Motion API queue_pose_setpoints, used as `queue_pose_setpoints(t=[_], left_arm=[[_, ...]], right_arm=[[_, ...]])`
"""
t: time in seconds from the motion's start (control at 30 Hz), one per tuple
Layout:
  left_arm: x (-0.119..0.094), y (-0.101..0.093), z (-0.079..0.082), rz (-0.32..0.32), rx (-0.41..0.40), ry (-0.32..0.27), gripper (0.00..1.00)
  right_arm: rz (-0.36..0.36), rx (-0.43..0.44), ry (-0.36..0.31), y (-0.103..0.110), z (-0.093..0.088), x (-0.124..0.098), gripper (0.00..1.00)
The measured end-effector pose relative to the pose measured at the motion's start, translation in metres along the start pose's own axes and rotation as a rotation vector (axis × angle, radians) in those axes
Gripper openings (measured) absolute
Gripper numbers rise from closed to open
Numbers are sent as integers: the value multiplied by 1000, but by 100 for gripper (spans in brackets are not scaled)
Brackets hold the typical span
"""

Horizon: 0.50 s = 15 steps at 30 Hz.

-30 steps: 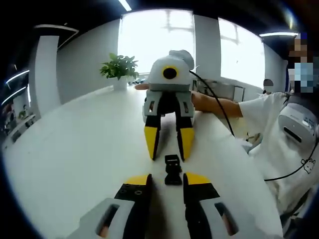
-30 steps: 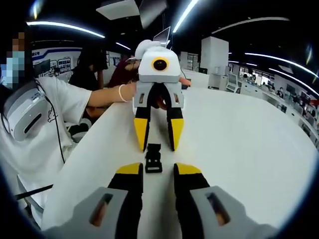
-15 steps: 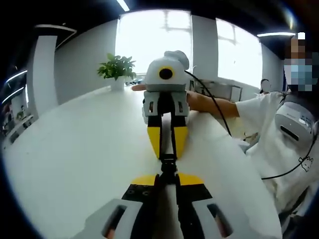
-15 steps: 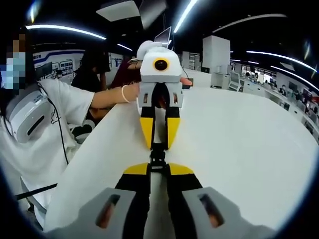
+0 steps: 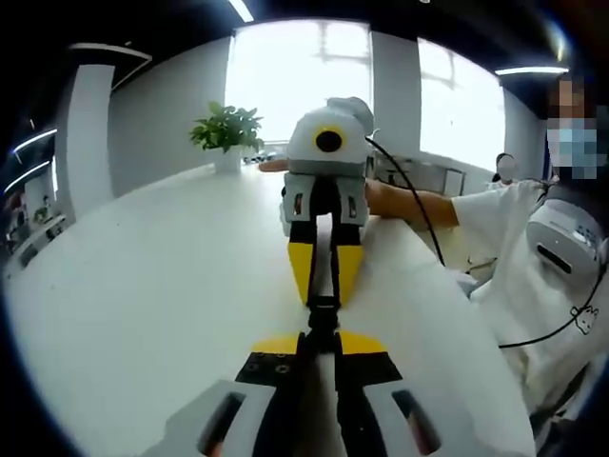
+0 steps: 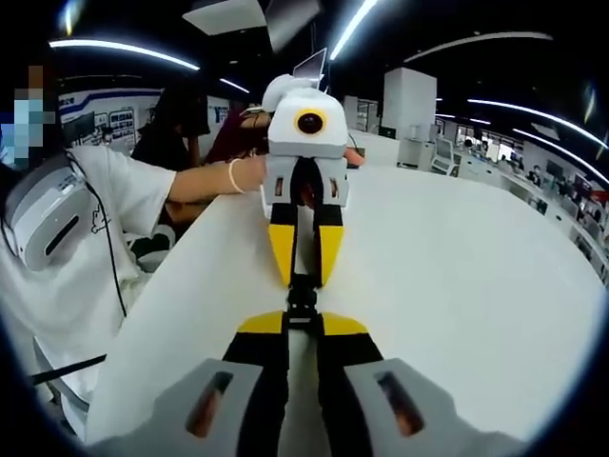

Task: Snap the two parts of the plastic buckle together until the buckle closes and remains connected.

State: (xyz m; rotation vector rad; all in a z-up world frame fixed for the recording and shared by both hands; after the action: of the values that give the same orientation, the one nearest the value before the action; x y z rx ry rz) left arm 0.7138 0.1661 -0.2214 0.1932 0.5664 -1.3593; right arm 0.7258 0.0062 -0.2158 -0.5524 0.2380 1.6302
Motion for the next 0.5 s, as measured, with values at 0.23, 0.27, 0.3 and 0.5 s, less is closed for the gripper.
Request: queue_pose_setpoints(t=[0.23,0.27,0.3,0.5], left_arm=[[1,-1,0,0,-7,-1,8],[1,0,1,2,-10,-2,8],[1,0,1,3,-13,-4,8],[1,0,1,4,-12,-6,8]], right_arm=[[6,30,-11,-1,-1,-1,8],[3,29,-7,-1,-1,0,8],[2,27,-5,-1,0,0,8],[2,26,-2,0,0,1,8]])
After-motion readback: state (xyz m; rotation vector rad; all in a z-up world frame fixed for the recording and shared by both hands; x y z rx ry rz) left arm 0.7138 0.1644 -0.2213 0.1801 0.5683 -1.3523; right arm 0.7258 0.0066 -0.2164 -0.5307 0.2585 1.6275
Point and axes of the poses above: the point that each gripper's makers call its tool centre point, and the gripper's own axes: x roughly forward along the fingers, y roughly to its left, z roughly out of its top, the point moved 8 cm from there along -x, roughly backward along the fingers, and after that the axes turned 7 degrees about -x, right-handed, at the moved point
